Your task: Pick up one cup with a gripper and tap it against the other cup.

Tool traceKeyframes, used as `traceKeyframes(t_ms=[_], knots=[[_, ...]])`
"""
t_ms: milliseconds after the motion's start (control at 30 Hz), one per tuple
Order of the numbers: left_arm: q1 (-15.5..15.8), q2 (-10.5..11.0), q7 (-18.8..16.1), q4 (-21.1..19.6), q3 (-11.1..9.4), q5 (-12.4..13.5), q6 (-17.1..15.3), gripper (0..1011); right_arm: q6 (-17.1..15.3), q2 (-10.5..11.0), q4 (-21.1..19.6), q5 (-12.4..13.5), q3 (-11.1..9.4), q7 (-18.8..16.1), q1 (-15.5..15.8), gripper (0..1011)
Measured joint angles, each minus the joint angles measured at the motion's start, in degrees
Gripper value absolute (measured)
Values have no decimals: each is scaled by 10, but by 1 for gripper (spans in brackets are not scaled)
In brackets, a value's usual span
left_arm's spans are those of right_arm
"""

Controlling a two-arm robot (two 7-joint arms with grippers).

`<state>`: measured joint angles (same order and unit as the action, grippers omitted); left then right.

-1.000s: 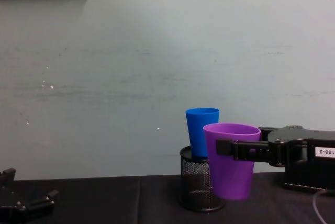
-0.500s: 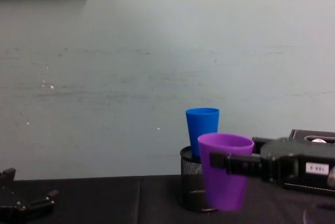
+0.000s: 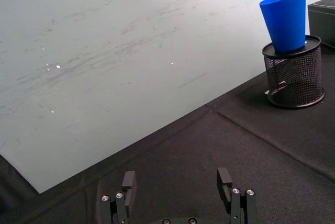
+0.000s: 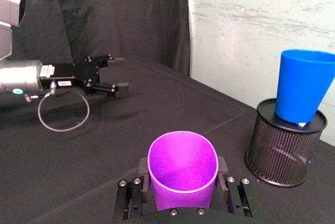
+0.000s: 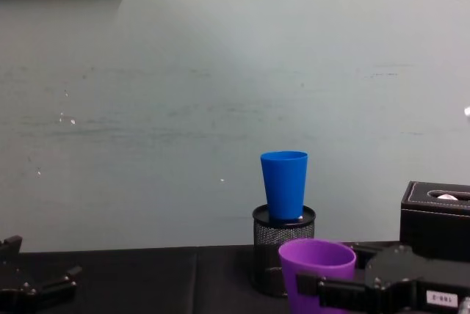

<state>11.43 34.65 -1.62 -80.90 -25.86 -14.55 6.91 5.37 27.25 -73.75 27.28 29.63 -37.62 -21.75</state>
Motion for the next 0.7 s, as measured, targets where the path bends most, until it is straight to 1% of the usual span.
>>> traceKeyframes(t_ms=[33,167,400,700], knots=[[0,0,0,0,0,0,0,1011,0,0,0,0,0,0,0,729],[0,0,0,0,0,0,0,1011,13,-7,20,-5,1,-9,-2,729],[0,0,0,0,0,0,0,1011,34,-19,51,-6,1,-29,-8,729],[0,0,0,0,0,0,0,1012,43,-27,78,-16,3,-36,-14,729]])
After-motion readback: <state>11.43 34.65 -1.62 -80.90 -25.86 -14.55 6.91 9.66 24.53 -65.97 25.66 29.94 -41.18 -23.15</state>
